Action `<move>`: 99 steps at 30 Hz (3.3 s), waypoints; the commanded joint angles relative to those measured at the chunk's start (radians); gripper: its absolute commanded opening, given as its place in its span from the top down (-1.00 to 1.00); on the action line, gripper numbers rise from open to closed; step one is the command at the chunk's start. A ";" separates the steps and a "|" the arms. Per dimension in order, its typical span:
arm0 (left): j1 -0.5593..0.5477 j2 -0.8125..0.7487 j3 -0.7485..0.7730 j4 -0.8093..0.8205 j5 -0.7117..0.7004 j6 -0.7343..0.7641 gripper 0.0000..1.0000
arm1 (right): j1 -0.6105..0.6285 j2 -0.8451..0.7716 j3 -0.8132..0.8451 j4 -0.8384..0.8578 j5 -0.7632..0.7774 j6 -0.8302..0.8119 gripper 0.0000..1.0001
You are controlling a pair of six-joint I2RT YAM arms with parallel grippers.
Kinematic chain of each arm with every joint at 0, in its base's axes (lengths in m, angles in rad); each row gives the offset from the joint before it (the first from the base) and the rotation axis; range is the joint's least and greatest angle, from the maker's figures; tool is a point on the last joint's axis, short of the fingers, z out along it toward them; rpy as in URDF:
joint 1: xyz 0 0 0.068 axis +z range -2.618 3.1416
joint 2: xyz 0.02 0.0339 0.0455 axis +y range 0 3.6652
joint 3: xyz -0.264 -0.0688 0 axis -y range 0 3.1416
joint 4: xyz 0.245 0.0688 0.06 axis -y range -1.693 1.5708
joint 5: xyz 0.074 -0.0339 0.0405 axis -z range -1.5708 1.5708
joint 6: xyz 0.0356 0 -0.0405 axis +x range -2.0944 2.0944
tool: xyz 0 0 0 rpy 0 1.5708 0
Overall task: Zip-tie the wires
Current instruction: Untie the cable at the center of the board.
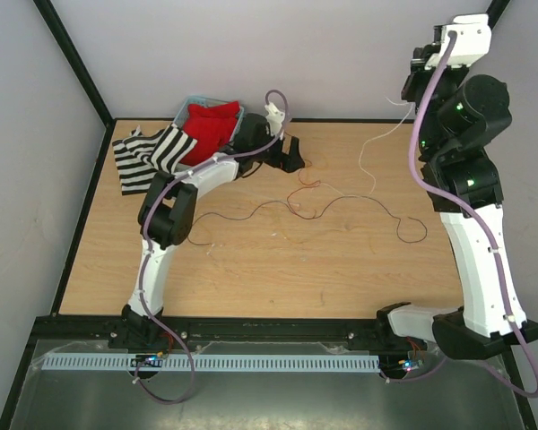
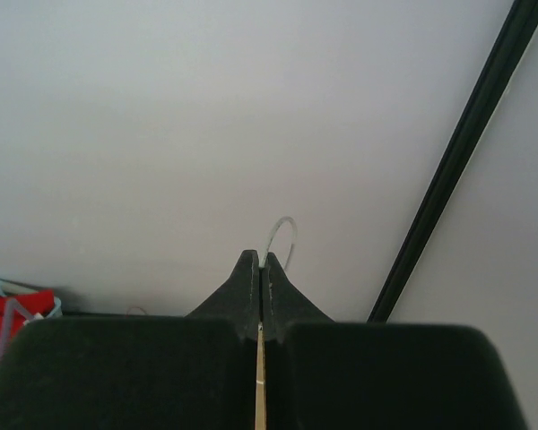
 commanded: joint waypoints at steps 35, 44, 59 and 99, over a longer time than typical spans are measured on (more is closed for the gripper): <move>-0.170 0.215 0.232 -0.013 0.106 0.445 -0.83 | -0.005 -0.092 -0.065 0.024 -0.060 0.023 1.00; -0.194 0.279 0.379 -0.175 0.121 0.518 -0.31 | -0.004 -0.109 -0.068 0.025 -0.064 0.028 1.00; -0.211 0.356 0.578 -0.482 0.139 0.609 0.16 | -0.005 -0.116 -0.079 0.026 -0.076 0.037 1.00; 0.041 -0.373 -0.039 -0.170 -0.215 0.545 1.00 | -0.055 -0.090 -0.421 0.039 0.081 0.090 1.00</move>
